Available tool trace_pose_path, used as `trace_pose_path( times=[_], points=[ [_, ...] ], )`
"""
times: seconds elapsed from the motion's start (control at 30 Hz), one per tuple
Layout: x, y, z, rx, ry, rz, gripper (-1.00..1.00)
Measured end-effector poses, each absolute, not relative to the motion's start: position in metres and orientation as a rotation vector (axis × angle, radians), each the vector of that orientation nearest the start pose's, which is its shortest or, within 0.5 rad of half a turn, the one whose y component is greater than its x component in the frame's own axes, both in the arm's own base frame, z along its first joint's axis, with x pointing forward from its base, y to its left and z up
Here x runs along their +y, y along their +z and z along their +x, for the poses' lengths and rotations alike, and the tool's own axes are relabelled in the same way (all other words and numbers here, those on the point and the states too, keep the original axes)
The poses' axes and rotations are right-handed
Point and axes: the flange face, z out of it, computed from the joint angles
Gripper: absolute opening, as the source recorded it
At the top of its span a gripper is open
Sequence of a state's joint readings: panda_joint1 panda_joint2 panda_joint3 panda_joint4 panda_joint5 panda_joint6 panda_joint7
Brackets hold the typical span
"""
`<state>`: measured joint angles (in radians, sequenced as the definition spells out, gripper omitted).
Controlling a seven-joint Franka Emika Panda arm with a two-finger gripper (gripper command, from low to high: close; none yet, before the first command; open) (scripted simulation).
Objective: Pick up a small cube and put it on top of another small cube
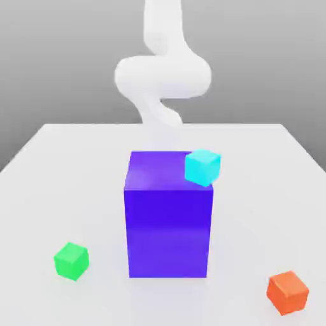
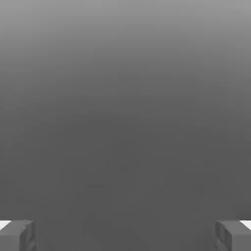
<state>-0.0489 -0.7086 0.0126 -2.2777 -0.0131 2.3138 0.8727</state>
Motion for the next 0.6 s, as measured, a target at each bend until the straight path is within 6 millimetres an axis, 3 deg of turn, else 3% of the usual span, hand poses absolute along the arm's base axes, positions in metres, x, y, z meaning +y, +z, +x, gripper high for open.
trace_pose_path(
  times=[0.3,0.47,0.6],
  points=[
    [-0.079,0.596,0.478,1.698,-0.753,-2.299,0.00],
    [-0.126,0.530,0.516,1.968,-0.622,-2.177,0.00],
    [-0.171,0.472,0.536,2.183,-0.512,-2.044,0.00]
  ],
)
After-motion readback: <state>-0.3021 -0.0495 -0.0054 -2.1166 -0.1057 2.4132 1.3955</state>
